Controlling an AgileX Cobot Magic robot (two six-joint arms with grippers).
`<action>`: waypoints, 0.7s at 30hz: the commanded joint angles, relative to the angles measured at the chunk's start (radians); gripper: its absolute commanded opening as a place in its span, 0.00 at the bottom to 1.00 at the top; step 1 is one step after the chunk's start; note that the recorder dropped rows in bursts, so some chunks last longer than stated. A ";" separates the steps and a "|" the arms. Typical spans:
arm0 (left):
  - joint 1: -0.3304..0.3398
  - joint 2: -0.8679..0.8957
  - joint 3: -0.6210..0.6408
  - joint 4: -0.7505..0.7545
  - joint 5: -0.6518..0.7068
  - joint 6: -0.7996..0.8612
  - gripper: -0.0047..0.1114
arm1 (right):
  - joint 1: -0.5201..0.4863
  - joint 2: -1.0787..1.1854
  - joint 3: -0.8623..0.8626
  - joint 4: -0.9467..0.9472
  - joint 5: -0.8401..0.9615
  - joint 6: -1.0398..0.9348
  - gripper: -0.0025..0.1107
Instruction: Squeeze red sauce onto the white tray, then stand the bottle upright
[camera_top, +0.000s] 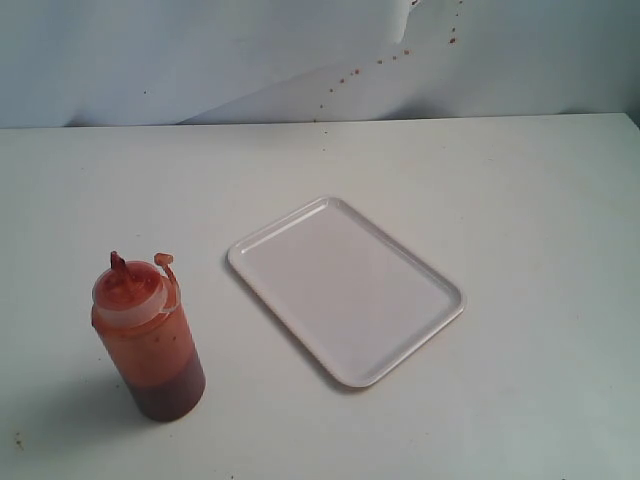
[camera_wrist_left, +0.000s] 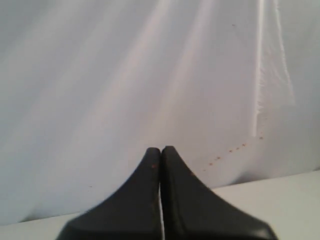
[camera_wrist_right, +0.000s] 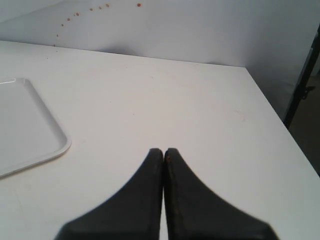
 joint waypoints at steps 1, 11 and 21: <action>0.001 0.061 0.074 0.119 -0.208 -0.112 0.04 | 0.005 -0.005 0.003 -0.010 -0.003 0.002 0.02; 0.001 0.061 0.220 0.235 -0.275 -0.039 0.04 | 0.005 -0.005 0.003 -0.010 -0.003 0.002 0.02; 0.001 0.061 0.220 0.336 -0.178 -0.058 0.04 | 0.005 -0.005 0.003 -0.010 -0.003 0.002 0.02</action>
